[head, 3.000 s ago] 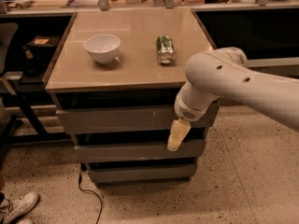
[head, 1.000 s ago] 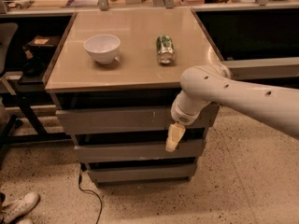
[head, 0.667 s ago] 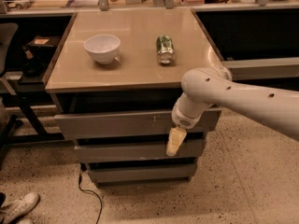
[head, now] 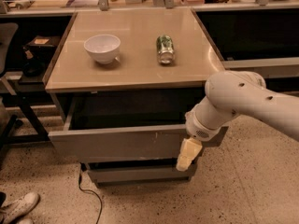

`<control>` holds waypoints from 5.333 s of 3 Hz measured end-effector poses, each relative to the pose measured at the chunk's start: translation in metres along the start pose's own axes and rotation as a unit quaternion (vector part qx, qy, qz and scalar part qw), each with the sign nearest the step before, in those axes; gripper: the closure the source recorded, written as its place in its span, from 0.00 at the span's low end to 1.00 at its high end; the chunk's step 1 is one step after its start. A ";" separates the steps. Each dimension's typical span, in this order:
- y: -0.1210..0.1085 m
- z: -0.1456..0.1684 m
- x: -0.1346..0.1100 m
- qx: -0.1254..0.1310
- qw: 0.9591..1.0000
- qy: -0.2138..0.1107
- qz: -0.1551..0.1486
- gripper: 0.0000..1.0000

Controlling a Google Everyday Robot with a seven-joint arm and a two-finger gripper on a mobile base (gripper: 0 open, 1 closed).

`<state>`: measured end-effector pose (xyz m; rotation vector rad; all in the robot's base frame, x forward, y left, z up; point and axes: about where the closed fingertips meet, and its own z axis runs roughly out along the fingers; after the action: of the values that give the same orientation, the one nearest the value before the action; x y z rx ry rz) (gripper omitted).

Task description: Open top drawer

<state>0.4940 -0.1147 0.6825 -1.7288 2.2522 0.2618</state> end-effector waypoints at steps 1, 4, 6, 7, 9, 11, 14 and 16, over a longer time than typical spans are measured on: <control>0.000 0.000 0.000 0.000 1.000 0.000 0.000 0.00; 0.014 0.033 0.019 -0.048 0.998 0.037 0.015 0.00; 0.060 -0.008 0.034 -0.065 0.996 0.050 0.040 0.00; 0.095 -0.044 0.044 -0.073 0.994 0.057 0.057 0.00; 0.106 -0.059 0.043 -0.065 0.994 0.057 0.061 0.00; 0.051 -0.014 0.007 -0.066 0.996 0.052 0.032 0.00; 0.055 0.030 0.020 -0.119 0.986 0.109 0.044 0.00; 0.091 -0.004 0.049 -0.141 0.979 0.133 0.067 0.00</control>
Offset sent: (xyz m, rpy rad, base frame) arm 0.0091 0.0098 -0.0347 -0.0342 0.0684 0.0395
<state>0.3944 -0.1367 0.6668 -1.8450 2.6408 0.4203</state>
